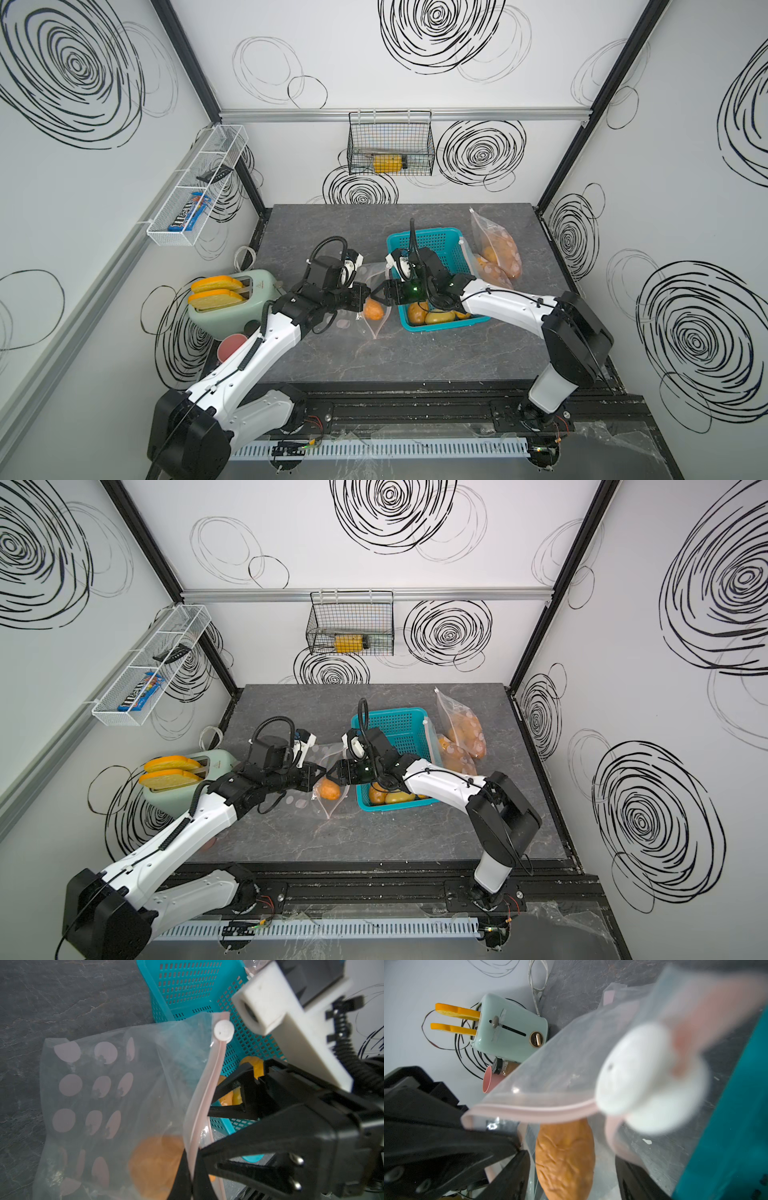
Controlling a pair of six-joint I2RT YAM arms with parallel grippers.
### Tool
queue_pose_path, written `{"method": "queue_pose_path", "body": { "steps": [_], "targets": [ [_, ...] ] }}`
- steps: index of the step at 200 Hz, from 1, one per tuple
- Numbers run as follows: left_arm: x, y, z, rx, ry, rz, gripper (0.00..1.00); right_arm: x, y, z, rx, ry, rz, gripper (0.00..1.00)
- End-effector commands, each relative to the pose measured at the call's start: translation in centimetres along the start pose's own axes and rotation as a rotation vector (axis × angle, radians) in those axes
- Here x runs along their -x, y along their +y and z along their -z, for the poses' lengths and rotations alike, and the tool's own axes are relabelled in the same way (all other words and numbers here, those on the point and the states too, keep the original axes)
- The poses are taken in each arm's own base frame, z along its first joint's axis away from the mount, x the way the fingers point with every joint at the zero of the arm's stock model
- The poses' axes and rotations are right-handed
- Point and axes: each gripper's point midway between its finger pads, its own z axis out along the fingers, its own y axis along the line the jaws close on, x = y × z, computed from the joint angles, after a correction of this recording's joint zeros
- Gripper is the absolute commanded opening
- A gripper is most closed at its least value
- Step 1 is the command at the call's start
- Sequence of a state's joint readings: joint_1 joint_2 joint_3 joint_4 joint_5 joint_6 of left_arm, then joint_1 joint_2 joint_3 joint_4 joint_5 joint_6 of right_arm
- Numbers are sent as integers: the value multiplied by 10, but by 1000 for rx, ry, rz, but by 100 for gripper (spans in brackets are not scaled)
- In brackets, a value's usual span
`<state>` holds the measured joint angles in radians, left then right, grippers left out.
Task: Put the potatoes into a zipper bag and zip it
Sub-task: Place the potato into the zipper food storage bag.
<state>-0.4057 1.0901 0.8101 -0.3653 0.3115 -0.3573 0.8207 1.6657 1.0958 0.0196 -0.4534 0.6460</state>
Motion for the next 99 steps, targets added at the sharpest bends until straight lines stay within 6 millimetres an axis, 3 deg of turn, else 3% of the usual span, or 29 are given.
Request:
{"method": "queue_pose_path", "body": {
  "steps": [1, 53, 99],
  "targets": [
    [3, -1, 0, -31, -17, 24, 0, 1, 25, 17, 74, -14, 72, 70],
    [7, -1, 3, -32, -37, 28, 0, 6, 18, 39, -30, -73, 147, 68],
    [13, -4, 8, -28, -56, 42, 0, -10, 5, 29, -103, -70, 158, 67]
  ]
}}
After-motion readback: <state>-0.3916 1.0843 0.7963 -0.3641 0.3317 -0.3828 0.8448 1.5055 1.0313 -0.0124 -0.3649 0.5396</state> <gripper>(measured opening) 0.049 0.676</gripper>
